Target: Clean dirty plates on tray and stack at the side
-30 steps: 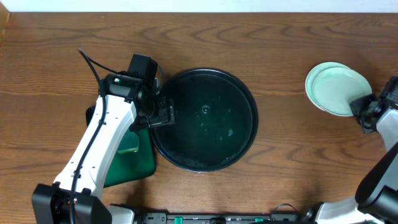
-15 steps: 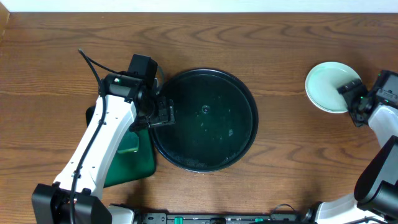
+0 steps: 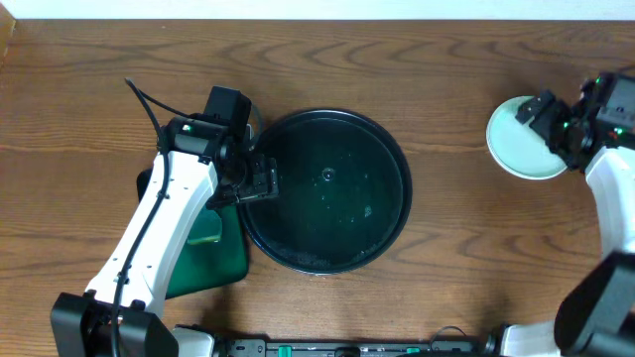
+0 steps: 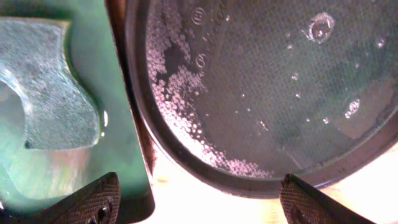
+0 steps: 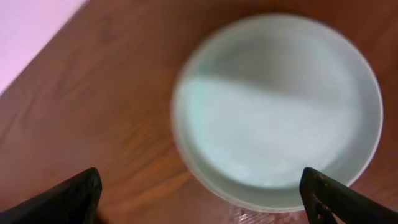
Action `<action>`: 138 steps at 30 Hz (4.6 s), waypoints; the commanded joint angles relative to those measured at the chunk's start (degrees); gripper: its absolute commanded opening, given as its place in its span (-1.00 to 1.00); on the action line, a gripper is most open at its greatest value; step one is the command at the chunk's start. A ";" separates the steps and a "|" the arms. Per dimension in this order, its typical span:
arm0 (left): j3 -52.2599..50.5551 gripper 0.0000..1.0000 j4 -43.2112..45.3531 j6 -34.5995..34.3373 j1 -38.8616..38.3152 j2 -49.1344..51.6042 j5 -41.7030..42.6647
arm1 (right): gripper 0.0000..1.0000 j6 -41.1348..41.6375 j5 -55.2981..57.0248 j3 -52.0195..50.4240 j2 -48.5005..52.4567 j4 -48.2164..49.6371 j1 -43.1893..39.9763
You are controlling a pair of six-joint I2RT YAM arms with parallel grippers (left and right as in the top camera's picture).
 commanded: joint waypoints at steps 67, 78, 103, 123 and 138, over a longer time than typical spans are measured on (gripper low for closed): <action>1.81 0.65 -27.80 9.90 -0.13 -83.73 -21.59 | 0.99 -39.58 -2.27 4.61 -46.69 -25.57 24.35; 1.81 0.65 -27.82 9.92 -0.13 -83.73 -21.59 | 0.98 -39.58 -10.51 4.61 -46.58 -26.40 24.35; 1.81 0.65 -27.82 9.92 -0.13 -83.73 -21.59 | 0.98 -39.58 -11.43 3.80 -47.41 -35.82 24.83; 1.81 0.65 -27.82 9.92 -0.13 -83.73 -21.59 | 0.99 -23.06 -9.99 -45.79 -87.49 22.53 24.15; 1.81 0.65 -27.82 9.92 -0.13 -83.73 -21.59 | 0.99 -14.91 -2.89 -66.49 -92.41 53.96 23.65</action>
